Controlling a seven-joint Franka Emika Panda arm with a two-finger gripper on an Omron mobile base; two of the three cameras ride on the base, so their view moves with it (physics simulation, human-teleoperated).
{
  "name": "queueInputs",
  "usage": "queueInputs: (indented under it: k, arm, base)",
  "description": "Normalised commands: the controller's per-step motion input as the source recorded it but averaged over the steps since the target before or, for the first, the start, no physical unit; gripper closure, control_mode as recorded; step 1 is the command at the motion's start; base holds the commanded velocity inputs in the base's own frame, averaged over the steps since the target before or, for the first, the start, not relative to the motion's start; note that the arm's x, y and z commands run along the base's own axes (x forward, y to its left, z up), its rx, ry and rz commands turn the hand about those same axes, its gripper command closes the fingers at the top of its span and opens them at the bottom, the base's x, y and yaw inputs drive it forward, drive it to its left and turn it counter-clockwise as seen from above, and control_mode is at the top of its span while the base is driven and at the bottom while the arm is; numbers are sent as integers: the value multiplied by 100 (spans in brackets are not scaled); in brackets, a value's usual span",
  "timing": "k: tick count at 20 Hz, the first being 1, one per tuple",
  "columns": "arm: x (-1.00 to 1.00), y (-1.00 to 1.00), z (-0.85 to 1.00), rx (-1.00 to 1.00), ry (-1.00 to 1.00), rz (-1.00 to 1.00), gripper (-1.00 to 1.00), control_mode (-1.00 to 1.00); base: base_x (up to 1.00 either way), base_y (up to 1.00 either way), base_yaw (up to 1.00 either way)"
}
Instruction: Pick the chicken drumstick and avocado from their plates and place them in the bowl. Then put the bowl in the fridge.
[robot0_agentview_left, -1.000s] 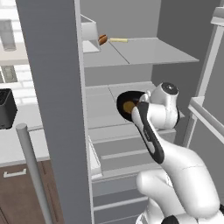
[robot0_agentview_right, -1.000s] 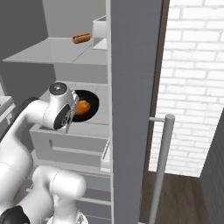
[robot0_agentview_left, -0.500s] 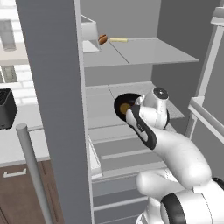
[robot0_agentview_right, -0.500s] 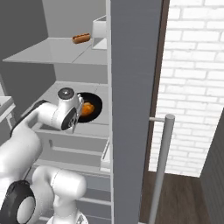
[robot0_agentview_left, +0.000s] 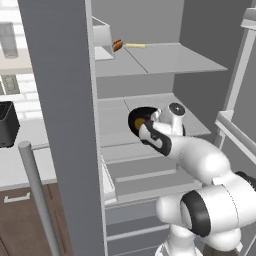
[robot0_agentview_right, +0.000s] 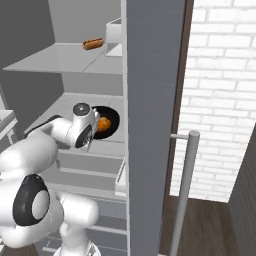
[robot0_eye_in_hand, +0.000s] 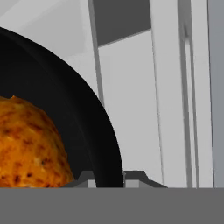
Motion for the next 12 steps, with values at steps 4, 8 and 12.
queueInputs:
  k: [4,8,12]
  arm:
    - [58,0,0,0,0,0,100,-100]
    - [59,0,0,0,0,-1,100,-100]
    - [45,0,0,0,0,0,100,-100]
  base:
    - [0,0,0]
    - [0,0,0]
    - [0,0,0]
